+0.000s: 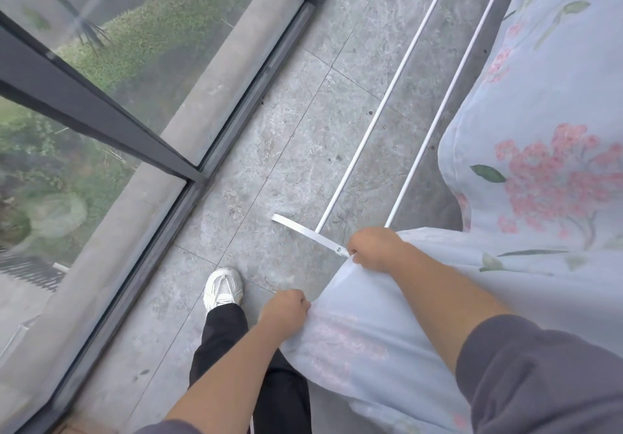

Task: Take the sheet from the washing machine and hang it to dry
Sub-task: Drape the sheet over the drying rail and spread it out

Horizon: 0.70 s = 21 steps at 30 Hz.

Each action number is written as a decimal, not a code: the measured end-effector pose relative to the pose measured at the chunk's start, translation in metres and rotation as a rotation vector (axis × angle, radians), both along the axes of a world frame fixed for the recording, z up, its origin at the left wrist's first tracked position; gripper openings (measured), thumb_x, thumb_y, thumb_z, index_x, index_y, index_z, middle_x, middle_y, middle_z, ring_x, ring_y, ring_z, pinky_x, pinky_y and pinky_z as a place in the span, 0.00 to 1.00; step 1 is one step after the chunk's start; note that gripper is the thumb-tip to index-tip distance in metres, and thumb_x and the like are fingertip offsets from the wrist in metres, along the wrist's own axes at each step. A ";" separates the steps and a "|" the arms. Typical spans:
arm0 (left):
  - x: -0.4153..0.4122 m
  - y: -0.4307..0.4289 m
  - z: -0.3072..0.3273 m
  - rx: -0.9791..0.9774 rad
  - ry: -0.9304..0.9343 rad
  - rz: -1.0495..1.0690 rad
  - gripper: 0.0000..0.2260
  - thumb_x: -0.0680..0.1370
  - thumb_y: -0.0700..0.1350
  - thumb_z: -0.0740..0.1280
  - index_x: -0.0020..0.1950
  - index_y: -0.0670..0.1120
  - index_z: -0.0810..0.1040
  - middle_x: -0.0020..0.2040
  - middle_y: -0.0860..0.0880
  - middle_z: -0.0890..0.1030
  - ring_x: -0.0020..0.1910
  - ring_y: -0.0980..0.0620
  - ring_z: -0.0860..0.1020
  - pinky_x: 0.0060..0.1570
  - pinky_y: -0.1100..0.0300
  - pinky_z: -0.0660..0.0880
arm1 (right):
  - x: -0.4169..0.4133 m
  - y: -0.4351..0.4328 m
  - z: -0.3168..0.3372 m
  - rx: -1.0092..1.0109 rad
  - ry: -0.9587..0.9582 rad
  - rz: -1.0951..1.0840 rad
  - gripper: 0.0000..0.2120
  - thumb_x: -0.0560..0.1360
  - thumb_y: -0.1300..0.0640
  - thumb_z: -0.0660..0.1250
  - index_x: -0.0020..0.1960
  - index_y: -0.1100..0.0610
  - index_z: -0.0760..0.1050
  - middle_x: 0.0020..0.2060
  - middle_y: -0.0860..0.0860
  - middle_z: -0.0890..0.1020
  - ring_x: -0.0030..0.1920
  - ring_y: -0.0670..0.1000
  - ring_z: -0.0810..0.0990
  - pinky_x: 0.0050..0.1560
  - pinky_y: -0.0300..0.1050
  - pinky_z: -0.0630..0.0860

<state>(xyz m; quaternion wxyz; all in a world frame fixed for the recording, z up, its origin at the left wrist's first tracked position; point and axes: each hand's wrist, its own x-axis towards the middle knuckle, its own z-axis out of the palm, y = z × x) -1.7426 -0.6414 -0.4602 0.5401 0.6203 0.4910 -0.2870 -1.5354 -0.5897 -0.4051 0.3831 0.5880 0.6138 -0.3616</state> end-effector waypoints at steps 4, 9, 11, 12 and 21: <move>-0.006 -0.022 -0.004 0.000 0.070 -0.155 0.10 0.80 0.48 0.56 0.54 0.47 0.74 0.57 0.49 0.76 0.56 0.48 0.75 0.50 0.57 0.71 | -0.014 -0.026 -0.013 0.009 0.001 0.032 0.06 0.76 0.60 0.61 0.49 0.52 0.76 0.36 0.49 0.71 0.47 0.55 0.76 0.38 0.41 0.64; -0.007 -0.039 -0.004 -0.004 0.142 -0.219 0.12 0.81 0.48 0.55 0.61 0.47 0.72 0.60 0.49 0.75 0.59 0.48 0.75 0.52 0.57 0.69 | -0.020 -0.047 -0.021 0.021 0.019 -0.004 0.07 0.76 0.62 0.60 0.42 0.52 0.71 0.42 0.51 0.73 0.53 0.56 0.79 0.42 0.42 0.65; -0.007 -0.040 -0.005 0.018 0.157 -0.212 0.12 0.81 0.48 0.55 0.60 0.47 0.73 0.59 0.49 0.76 0.58 0.48 0.76 0.48 0.58 0.68 | -0.019 -0.050 -0.026 0.040 0.019 -0.011 0.10 0.76 0.62 0.60 0.37 0.52 0.68 0.41 0.49 0.72 0.53 0.56 0.79 0.41 0.42 0.65; -0.007 -0.040 -0.006 0.022 0.165 -0.206 0.12 0.81 0.48 0.55 0.60 0.47 0.73 0.59 0.49 0.76 0.58 0.48 0.76 0.48 0.58 0.67 | -0.018 -0.051 -0.028 0.042 0.019 -0.012 0.11 0.76 0.62 0.60 0.35 0.53 0.66 0.41 0.49 0.72 0.53 0.56 0.79 0.41 0.42 0.65; -0.010 -0.048 -0.018 -0.048 0.189 -0.181 0.14 0.81 0.52 0.55 0.62 0.47 0.72 0.61 0.49 0.76 0.59 0.48 0.75 0.52 0.57 0.68 | -0.022 -0.059 -0.039 -0.032 0.004 -0.020 0.13 0.77 0.61 0.61 0.34 0.54 0.63 0.34 0.47 0.68 0.54 0.55 0.79 0.42 0.42 0.65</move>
